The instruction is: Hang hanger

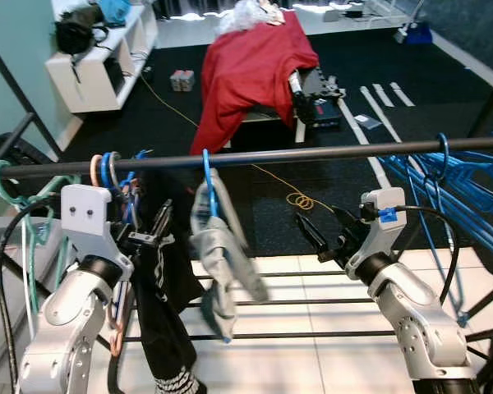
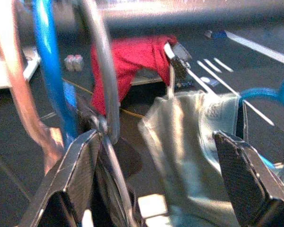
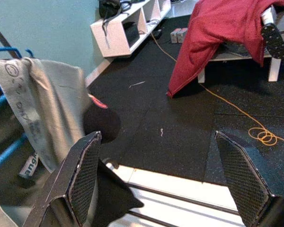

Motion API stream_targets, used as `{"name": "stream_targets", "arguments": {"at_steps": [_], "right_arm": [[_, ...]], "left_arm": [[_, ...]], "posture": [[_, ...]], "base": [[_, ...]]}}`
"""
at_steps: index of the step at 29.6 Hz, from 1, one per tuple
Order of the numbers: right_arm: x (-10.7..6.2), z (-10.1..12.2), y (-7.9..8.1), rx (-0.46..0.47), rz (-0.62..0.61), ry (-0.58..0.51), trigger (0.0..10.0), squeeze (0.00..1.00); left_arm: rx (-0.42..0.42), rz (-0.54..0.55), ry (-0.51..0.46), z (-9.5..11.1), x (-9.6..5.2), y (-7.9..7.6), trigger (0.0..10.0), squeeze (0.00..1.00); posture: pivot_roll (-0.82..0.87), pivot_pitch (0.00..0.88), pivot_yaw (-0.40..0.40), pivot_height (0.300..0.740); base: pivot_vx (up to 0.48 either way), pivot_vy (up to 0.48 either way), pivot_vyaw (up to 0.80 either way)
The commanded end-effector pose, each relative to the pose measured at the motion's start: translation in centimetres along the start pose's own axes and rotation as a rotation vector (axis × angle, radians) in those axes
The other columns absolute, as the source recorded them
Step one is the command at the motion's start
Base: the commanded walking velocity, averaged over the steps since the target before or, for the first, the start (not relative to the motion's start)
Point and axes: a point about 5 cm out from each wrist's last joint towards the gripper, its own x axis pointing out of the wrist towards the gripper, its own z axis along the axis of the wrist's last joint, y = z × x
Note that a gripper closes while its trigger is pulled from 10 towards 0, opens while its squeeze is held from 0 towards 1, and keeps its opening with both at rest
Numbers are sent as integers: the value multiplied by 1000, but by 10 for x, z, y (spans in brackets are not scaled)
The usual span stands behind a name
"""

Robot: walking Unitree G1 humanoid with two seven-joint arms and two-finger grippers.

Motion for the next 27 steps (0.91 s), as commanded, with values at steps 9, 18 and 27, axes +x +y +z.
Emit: {"name": "stream_targets", "arguments": {"at_steps": [9, 18, 27], "right_arm": [[2, -3, 8, -18, 36, 22, 10000, 0], [3, -3, 9, -31, 42, 30, 10000, 0], [4, -6, 9, -55, 38, 50, 10000, 0]], "left_arm": [[50, 25, 44, -3, -2, 16, 10000, 0], [-11, -33, 44, -5, -1, 3, 10000, 0], [-117, -270, 9, -1, 9, -43, 10000, 0]], "posture": [[-71, 128, 49, 740], [-71, 127, 49, 740], [-75, 116, 44, 740]], "base": [[-290, 0, 0], [-395, 0, 0], [0, 0, 0]]}}
